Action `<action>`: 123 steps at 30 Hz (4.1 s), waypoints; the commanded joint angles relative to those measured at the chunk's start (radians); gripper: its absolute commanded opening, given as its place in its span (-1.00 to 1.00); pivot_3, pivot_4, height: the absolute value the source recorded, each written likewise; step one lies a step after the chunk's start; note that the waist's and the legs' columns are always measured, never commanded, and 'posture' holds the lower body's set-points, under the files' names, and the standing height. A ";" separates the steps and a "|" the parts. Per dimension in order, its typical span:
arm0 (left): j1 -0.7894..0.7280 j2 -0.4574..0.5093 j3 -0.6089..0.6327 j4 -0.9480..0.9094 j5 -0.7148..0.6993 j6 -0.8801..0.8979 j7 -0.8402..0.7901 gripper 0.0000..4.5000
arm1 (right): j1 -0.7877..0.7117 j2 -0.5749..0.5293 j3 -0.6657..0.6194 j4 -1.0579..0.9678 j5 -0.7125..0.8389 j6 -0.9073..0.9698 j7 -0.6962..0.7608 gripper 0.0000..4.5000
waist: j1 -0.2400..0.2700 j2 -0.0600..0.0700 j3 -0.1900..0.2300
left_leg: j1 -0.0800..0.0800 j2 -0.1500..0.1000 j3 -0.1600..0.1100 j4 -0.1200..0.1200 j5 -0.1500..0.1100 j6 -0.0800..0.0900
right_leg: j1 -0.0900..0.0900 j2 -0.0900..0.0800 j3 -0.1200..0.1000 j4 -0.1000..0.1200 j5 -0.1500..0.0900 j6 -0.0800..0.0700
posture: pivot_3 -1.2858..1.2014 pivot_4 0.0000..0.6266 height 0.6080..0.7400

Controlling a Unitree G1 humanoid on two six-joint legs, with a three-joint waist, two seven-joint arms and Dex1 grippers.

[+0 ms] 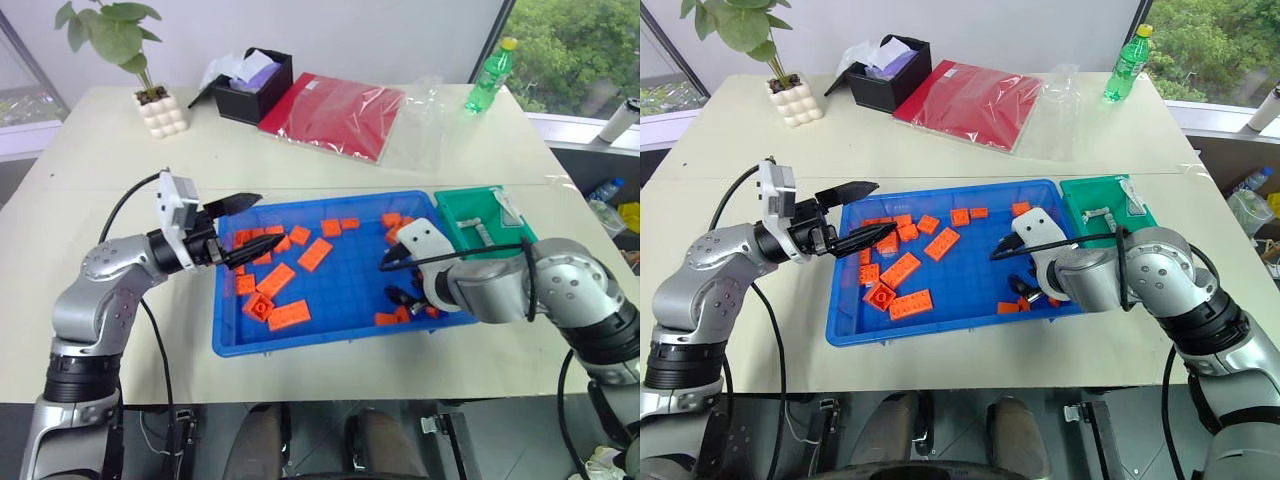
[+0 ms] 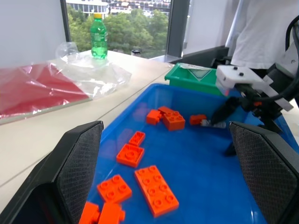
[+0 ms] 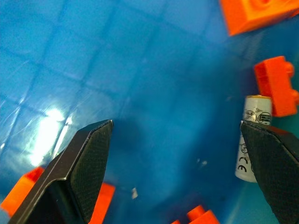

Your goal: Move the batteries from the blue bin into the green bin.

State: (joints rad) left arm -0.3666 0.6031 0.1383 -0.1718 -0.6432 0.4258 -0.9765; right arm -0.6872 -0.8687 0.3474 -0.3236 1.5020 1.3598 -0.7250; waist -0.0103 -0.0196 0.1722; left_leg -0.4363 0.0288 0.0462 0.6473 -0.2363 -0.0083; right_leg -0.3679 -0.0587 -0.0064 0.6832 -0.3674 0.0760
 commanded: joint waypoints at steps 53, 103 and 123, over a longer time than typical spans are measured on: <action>-0.029 -0.055 0.001 -0.052 -0.013 -0.012 0.031 1.00 | 0.128 0.223 -0.272 -0.063 -0.729 0.255 0.342 -0.01 | 0.005 -0.003 -0.003 | -0.005 -0.003 -0.001 0.002 0.000 0.001 | -0.004 -0.002 0.000 0.001 0.002 0.003 | 0.03 -0.52 1.00; -0.041 0.059 -0.035 -0.045 -0.030 0.046 -0.146 1.00 | 0.114 0.180 -0.363 -0.067 -0.443 0.255 0.108 0.46 | 0.000 -0.003 -0.003 | -0.005 -0.003 -0.001 0.002 0.000 0.001 | -0.005 -0.002 0.000 0.001 0.002 0.003 | 0.03 -0.52 1.00; -0.111 0.019 -0.083 -0.033 -0.030 0.043 -0.178 1.00 | 0.178 0.255 -0.357 0.005 -0.458 0.255 -0.026 0.46 | -0.002 -0.003 -0.003 | -0.005 -0.003 -0.001 0.002 0.000 0.001 | -0.004 -0.001 0.000 0.001 0.002 0.003 | 0.03 -0.52 1.00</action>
State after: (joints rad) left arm -0.4759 0.6181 0.0329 -0.1673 -0.6575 0.4736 -1.1573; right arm -0.5197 -0.6134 -0.0160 -0.3674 1.1033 1.6026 -0.7603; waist -0.0122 -0.0226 0.1691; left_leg -0.4412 0.0260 0.0455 0.6498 -0.2363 -0.0071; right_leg -0.3715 -0.0599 -0.0062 0.6840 -0.3655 0.0794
